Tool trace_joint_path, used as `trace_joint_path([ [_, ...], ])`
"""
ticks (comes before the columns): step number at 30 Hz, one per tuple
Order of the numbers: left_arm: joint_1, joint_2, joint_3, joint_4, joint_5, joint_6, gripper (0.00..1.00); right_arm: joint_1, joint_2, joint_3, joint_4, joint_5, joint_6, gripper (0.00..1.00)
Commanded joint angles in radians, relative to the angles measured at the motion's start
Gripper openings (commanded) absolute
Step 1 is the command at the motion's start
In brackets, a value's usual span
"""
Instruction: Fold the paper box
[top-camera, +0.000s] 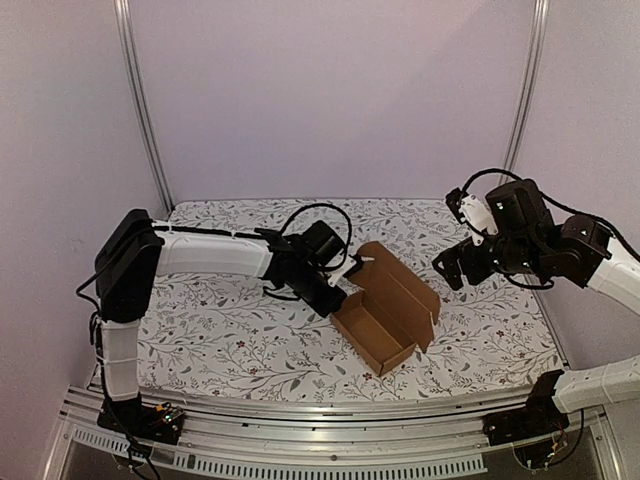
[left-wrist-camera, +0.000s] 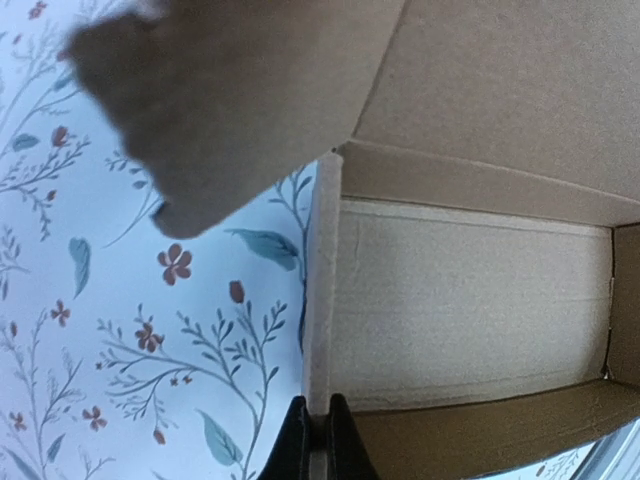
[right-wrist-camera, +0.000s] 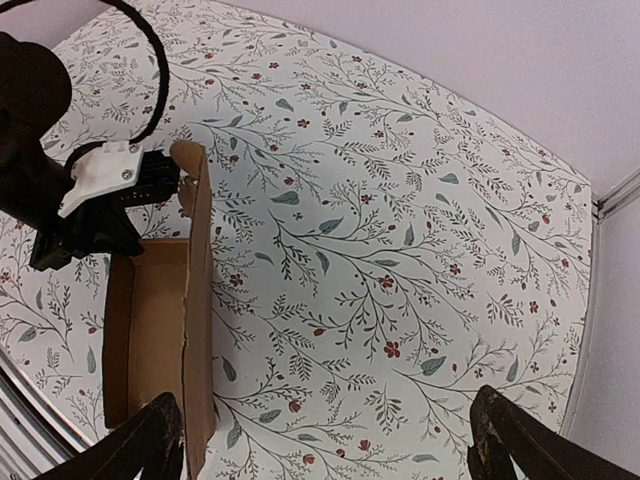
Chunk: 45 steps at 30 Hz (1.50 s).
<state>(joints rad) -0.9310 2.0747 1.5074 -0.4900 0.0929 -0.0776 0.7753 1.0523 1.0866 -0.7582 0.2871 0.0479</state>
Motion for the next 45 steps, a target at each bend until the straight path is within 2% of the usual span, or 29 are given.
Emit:
trace_joint_path([
  [1, -0.005, -0.108, -0.066, -0.025, -0.191, -0.226, 0.0, -0.006, 0.022, 0.023, 0.025, 0.055, 0.09, 0.99],
  [6, -0.005, -0.177, -0.136, -0.071, -0.27, -0.45, 0.0, -0.006, 0.066, 0.034, 0.037, 0.028, 0.176, 0.99],
  [12, -0.008, -0.213, -0.197, -0.078, -0.286, -0.7, 0.0, -0.007, 0.108, -0.016, 0.115, -0.049, 0.278, 0.99],
  [17, -0.051, -0.202, -0.21, -0.099, -0.343, -0.827, 0.0, -0.005, 0.117, -0.101, 0.229, -0.079, 0.396, 0.99],
  [21, -0.079, -0.193, -0.214, -0.113, -0.375, -0.899, 0.0, -0.001, 0.137, -0.139, 0.277, -0.087, 0.43, 0.99],
  [27, -0.117, -0.135, -0.144, -0.214, -0.427, -0.962, 0.02, 0.0, 0.185, -0.206, 0.403, -0.088, 0.415, 0.99],
  [35, -0.129, -0.115, -0.124, -0.226, -0.415, -0.959, 0.11, 0.0, 0.253, -0.223, 0.481, -0.099, 0.343, 0.99],
  [45, -0.135, -0.17, -0.132, -0.217, -0.434, -0.92, 0.32, -0.004, 0.247, -0.232, 0.501, -0.149, 0.285, 0.99],
])
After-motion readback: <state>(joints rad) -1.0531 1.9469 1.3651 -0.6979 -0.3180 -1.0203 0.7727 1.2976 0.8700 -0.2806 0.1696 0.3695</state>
